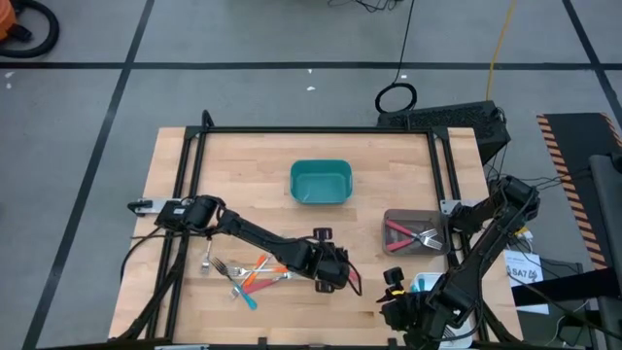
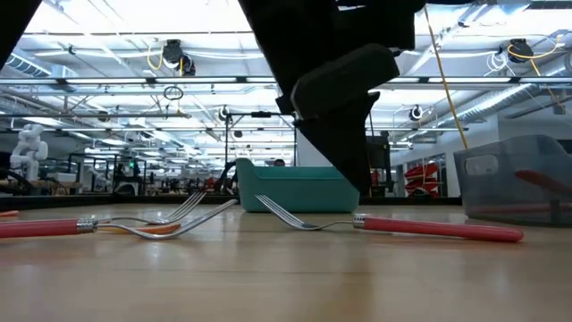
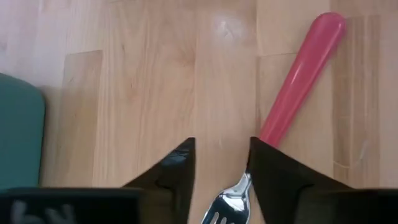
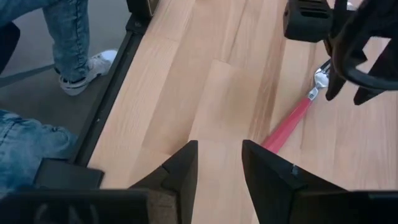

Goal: Sort silverware by color (type)
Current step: Put the pink fork into the black bin

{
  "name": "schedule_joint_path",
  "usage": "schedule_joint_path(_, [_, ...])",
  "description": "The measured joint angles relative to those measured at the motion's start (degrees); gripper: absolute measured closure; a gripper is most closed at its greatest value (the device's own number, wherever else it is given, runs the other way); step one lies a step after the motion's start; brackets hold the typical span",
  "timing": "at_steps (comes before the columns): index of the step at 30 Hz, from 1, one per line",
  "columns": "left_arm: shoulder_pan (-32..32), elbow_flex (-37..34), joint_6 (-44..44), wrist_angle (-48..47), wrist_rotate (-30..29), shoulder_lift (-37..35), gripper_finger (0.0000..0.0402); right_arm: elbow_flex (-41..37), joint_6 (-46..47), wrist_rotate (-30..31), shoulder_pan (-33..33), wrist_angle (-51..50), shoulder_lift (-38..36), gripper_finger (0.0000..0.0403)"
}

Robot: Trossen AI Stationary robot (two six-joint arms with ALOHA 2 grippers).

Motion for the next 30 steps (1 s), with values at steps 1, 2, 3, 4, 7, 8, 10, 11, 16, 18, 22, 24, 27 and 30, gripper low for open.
schedule_joint_path(1, [-0.07,0.03,0.13,-0.13,-0.01,0.35,0.0245,0.00,-0.03,0.03,0.08,-0.16,0.00,0.0284])
schedule_joint_path(2, [-0.04,0.11,0.79,-0.17,-0.18,0.75,0.0235,0.00,-0.07,0.05,0.12,-0.28,0.00,0.0284])
schedule_joint_path(3, [-0.06,0.10,1.49,-0.70,-0.18,1.09,0.0227,0.00,-0.09,0.07,0.21,-0.34,0.00,0.0284])
schedule_joint_path(4, [-0.04,0.00,2.28,-1.62,0.36,1.61,0.0222,0.00,-0.09,0.07,0.31,-0.43,0.00,0.0284])
schedule_joint_path(7, [0.00,0.01,4.88,-0.42,2.36,2.96,0.0221,0.02,-0.10,0.06,0.58,-0.64,0.00,0.0284])
schedule_joint_path(8, [-0.09,0.02,5.84,-0.63,2.37,2.93,0.0223,0.02,-0.10,0.10,0.70,-0.95,0.00,0.0284])
schedule_joint_path(10, [-0.11,0.05,7.07,-0.42,2.89,3.18,0.0231,0.02,-0.11,0.21,0.93,-1.15,0.00,0.0284])
schedule_joint_path(11, [-0.13,0.11,7.30,-0.30,3.02,3.41,0.0236,0.02,-0.11,0.20,0.96,-1.35,0.00,0.0284])
schedule_joint_path(16, [0.61,0.24,8.60,-0.63,5.07,3.84,0.0268,0.02,-0.11,0.27,0.98,-1.16,0.00,0.0284])
schedule_joint_path(18, [1.08,0.24,8.66,-0.15,6.69,3.89,0.0283,0.02,-0.11,0.31,0.96,-0.97,0.00,0.0284])
schedule_joint_path(22, [2.05,0.20,9.11,1.11,10.24,4.35,0.0315,0.02,-0.11,0.31,0.98,-0.99,0.00,0.0284])
schedule_joint_path(24, [2.35,0.20,9.10,1.43,11.56,4.39,0.0332,0.02,-0.11,0.31,0.96,-0.99,0.00,0.0284])
schedule_joint_path(27, [2.45,0.20,9.46,1.67,12.03,4.46,0.0356,0.02,-0.15,0.31,0.94,-0.99,0.00,0.0284])
schedule_joint_path(30, [2.51,0.16,9.98,1.91,12.07,4.52,0.0375,0.02,-0.24,0.33,0.94,-1.00,0.00,0.0284])
